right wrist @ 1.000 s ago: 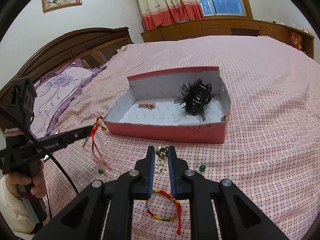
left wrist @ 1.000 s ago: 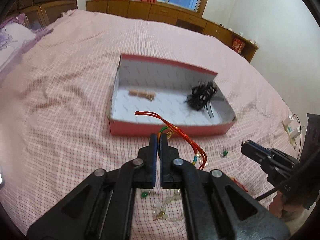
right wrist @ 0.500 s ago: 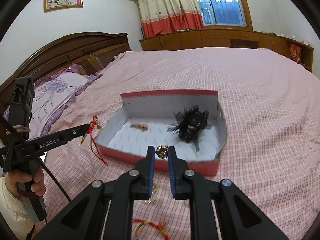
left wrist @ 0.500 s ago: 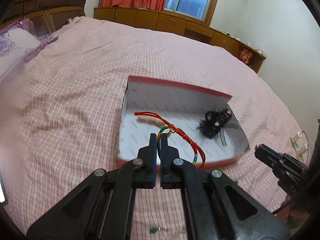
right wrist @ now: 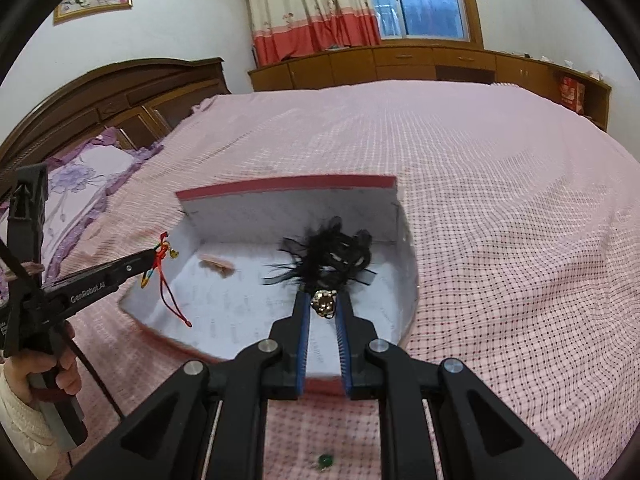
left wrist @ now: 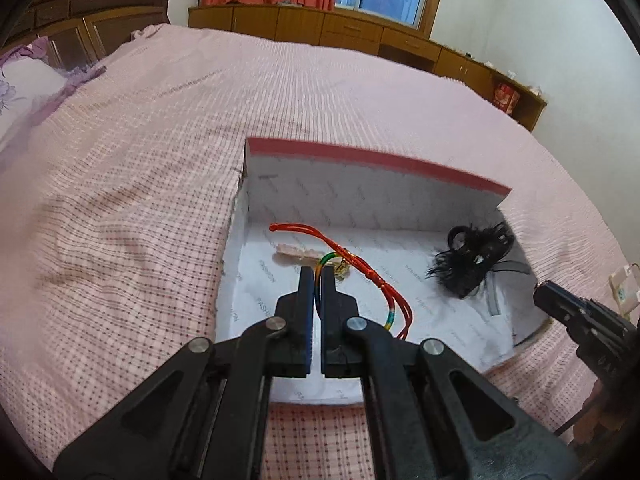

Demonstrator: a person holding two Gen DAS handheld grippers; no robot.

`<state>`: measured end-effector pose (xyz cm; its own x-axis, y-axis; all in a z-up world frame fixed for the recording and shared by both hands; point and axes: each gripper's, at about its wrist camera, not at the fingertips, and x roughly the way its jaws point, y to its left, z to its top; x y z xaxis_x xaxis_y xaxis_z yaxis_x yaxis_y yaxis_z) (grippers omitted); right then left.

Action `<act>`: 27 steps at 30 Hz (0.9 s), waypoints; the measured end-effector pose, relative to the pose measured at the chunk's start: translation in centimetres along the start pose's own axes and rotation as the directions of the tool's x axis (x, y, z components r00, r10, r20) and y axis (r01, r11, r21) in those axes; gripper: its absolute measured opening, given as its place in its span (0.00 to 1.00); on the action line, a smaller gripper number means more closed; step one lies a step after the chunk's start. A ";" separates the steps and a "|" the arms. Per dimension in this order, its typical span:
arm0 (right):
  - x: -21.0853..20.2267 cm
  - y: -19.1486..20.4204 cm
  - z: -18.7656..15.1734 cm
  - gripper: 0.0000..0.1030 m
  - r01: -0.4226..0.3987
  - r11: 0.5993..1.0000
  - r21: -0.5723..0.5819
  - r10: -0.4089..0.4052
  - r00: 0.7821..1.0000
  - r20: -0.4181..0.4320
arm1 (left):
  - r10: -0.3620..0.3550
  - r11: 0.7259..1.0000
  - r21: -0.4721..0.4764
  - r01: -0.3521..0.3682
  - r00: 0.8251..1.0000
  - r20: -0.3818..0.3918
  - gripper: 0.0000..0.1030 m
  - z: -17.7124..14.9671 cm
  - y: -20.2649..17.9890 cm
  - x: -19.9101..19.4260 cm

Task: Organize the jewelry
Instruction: 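Carry the red bracelet and gold charm into the shoebox and release them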

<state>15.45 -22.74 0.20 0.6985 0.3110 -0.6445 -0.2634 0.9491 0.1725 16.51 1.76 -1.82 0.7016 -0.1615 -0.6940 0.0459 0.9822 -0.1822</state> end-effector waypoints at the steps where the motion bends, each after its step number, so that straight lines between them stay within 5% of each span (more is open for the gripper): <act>1: 0.5 -0.3 0.0 0.14 0.004 1.000 0.004 -0.004 1.000 -0.007 | 0.004 1.000 -0.002 -0.004 1.000 -0.008 0.00 -0.1 0.1 0.5; 16: 3.0 -1.1 -0.7 0.15 0.035 0.999 0.017 -0.034 0.999 -0.042 | 0.015 1.000 0.008 -0.014 0.998 -0.055 0.00 -0.3 0.4 2.3; 20: 2.7 -1.0 -0.6 0.32 0.043 0.999 0.016 -0.042 0.999 -0.034 | 0.014 1.000 0.003 -0.014 0.999 -0.048 0.18 -0.4 0.6 1.1; 27: 0.2 -0.3 -0.4 0.33 0.020 1.000 0.015 -0.020 1.000 -0.001 | 0.015 1.000 -0.009 -0.015 0.999 -0.037 0.23 -0.6 0.9 -1.7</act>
<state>15.33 -22.98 -0.28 0.7028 0.2923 -0.6485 -0.2395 0.9557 0.1712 14.86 2.85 -1.21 0.6752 -0.1504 -0.7222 0.0291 0.9837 -0.1776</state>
